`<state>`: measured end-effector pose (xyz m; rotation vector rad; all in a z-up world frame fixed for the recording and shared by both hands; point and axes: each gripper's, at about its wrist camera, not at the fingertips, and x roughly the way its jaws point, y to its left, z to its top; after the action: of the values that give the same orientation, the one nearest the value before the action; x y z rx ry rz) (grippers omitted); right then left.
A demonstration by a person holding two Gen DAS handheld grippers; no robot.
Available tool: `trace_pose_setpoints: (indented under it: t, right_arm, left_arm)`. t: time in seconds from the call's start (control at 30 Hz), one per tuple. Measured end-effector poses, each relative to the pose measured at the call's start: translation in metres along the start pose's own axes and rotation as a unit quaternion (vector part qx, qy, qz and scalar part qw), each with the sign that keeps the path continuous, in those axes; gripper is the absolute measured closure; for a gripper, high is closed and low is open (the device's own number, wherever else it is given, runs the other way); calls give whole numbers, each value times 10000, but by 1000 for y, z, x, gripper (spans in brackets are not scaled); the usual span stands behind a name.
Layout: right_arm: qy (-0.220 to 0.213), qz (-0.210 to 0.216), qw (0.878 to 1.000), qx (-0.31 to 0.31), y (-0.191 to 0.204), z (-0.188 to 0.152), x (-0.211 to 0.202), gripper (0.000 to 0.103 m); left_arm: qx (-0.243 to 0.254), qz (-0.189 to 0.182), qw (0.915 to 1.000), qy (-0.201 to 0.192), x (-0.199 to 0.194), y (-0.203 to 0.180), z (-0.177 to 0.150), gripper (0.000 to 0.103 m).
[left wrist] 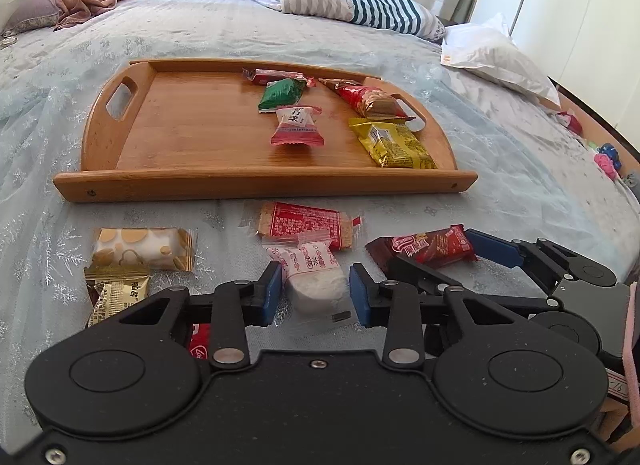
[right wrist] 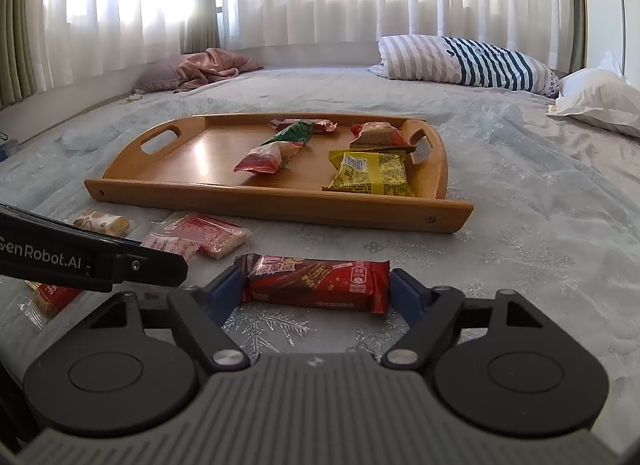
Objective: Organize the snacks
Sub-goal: 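Grasp the red chocolate bar with the right tool while the left tool grasps the clear wrapped cake, then carry both snacks onto the tray and open both tools to release them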
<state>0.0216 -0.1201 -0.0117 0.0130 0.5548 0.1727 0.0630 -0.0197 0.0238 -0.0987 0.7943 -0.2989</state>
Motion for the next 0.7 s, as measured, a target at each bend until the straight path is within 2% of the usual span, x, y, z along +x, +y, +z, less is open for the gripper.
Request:
trace_pose_setpoints:
  t: [0.03, 0.37, 0.7]
  right_arm:
    - [-2, 11, 10000, 29, -1, 0, -1, 35]
    - [-160, -64, 9998, 68, -4, 8, -12, 36]
    - [-345, 269, 9988, 210, -11, 50, -5, 35]
  left_arm:
    - [-6, -6, 10000, -1, -1, 0, 0, 69]
    - [-63, 5, 9997, -246, -20, 9, 14, 69]
    - [-44, 268, 9979, -584, -33, 41, 60, 69]
